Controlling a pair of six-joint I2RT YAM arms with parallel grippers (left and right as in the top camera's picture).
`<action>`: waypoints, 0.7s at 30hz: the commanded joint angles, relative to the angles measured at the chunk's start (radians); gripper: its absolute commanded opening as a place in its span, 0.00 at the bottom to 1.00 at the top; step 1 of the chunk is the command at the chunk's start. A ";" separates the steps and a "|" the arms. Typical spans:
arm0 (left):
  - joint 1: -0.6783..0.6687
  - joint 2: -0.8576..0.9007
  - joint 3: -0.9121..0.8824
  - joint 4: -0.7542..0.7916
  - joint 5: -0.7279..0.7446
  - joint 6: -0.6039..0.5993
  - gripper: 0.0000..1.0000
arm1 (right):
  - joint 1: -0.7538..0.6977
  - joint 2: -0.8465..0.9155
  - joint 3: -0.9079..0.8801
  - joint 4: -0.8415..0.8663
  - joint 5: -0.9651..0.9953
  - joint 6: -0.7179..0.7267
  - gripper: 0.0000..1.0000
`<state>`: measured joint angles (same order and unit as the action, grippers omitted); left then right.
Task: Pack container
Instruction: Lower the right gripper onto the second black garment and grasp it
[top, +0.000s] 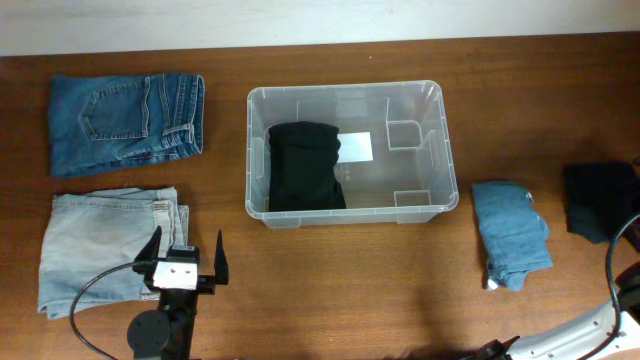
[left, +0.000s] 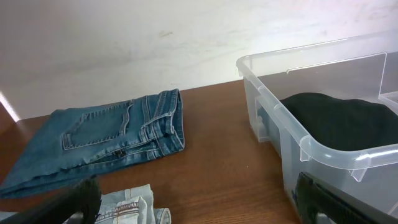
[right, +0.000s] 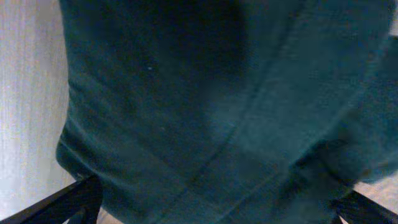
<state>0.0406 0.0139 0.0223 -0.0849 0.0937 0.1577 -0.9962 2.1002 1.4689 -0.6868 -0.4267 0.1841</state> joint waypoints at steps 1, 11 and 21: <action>0.004 -0.007 -0.008 0.002 -0.004 0.013 0.99 | 0.029 0.076 -0.016 -0.003 0.024 0.008 0.99; 0.004 -0.007 -0.008 0.002 -0.004 0.013 0.99 | 0.026 0.140 -0.016 -0.001 0.029 0.061 0.98; 0.004 -0.007 -0.008 0.002 -0.004 0.013 1.00 | 0.026 0.140 -0.016 -0.012 0.058 0.124 0.45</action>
<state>0.0406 0.0139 0.0223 -0.0849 0.0937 0.1577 -0.9867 2.1483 1.5024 -0.6785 -0.3969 0.2775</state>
